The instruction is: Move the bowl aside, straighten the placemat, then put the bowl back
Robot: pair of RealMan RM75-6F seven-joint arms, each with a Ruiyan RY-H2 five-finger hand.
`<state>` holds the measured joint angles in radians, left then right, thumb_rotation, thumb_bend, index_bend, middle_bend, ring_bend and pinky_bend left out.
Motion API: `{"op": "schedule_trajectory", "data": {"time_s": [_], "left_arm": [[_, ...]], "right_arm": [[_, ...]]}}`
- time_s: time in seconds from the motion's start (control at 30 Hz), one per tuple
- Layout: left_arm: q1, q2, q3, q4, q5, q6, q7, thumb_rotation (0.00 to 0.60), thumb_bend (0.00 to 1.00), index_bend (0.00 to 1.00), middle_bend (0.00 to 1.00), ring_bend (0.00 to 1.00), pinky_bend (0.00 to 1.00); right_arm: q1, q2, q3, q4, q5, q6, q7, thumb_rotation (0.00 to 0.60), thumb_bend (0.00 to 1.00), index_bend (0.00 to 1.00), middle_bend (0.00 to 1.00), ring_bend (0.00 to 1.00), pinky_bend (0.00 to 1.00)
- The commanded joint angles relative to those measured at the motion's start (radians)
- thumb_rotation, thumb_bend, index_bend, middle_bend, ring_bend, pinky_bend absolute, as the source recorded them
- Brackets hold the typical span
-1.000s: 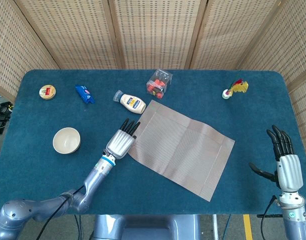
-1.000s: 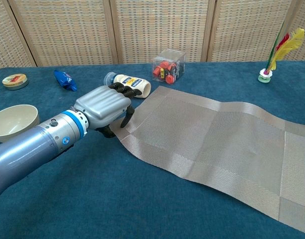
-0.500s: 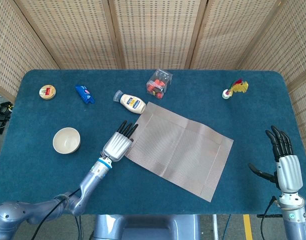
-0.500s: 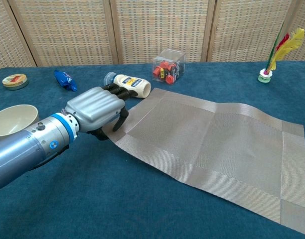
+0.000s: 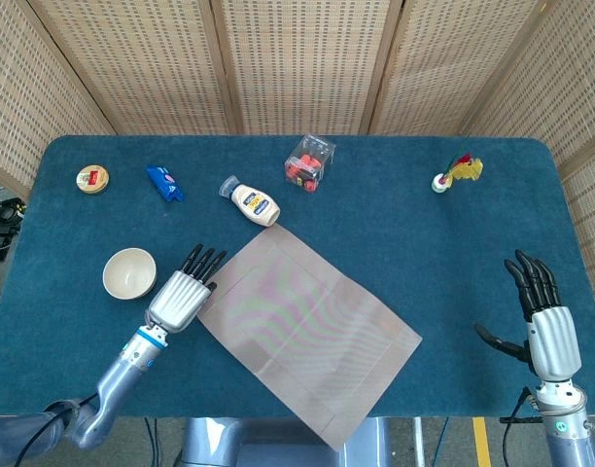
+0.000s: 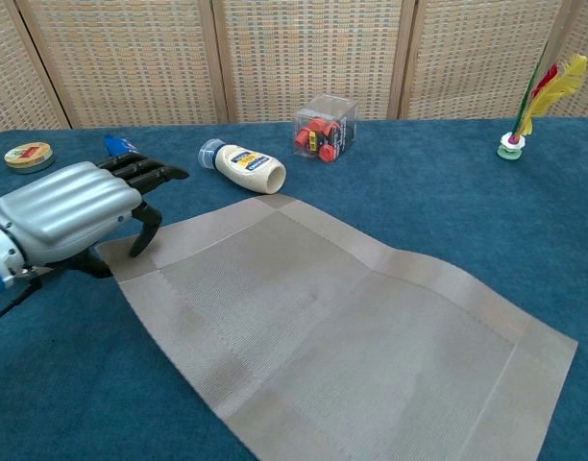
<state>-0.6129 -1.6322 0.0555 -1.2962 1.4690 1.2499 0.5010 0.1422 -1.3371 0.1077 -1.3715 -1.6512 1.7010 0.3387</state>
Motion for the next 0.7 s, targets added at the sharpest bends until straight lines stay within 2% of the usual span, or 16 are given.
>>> {"op": "schedule_trajectory", "data": {"time_s": [0.03,0.17,0.33,0.7], "left_arm": [[0.027,0.035,0.023,-0.033,0.014,0.014,-0.011,0.6,0.65,0.68,0.0,0.0,0.0],[0.061,0.073,0.053,-0.077,0.02,0.016,-0.003,0.6,0.65,0.68,0.0,0.0,0.0],[0.079,0.088,0.056,-0.108,0.012,0.006,0.004,0.6,0.65,0.7,0.0,0.0,0.0],[0.112,0.177,0.087,-0.298,-0.008,-0.048,0.1,0.6,0.67,0.72,0.0,0.0,0.0]], "right_arm": [[0.0,-0.002,-0.004,-0.003,-0.007,0.001,-0.008,0.6,0.28,0.06,0.0,0.0,0.0],[0.001,-0.005,-0.011,-0.007,-0.016,0.001,-0.023,0.6,0.28,0.06,0.0,0.0,0.0],[-0.001,-0.006,-0.012,-0.009,-0.018,0.002,-0.03,0.6,0.28,0.06,0.0,0.0,0.0],[-0.001,-0.004,-0.014,-0.013,-0.022,0.006,-0.034,0.6,0.28,0.06,0.0,0.0,0.0]]}}
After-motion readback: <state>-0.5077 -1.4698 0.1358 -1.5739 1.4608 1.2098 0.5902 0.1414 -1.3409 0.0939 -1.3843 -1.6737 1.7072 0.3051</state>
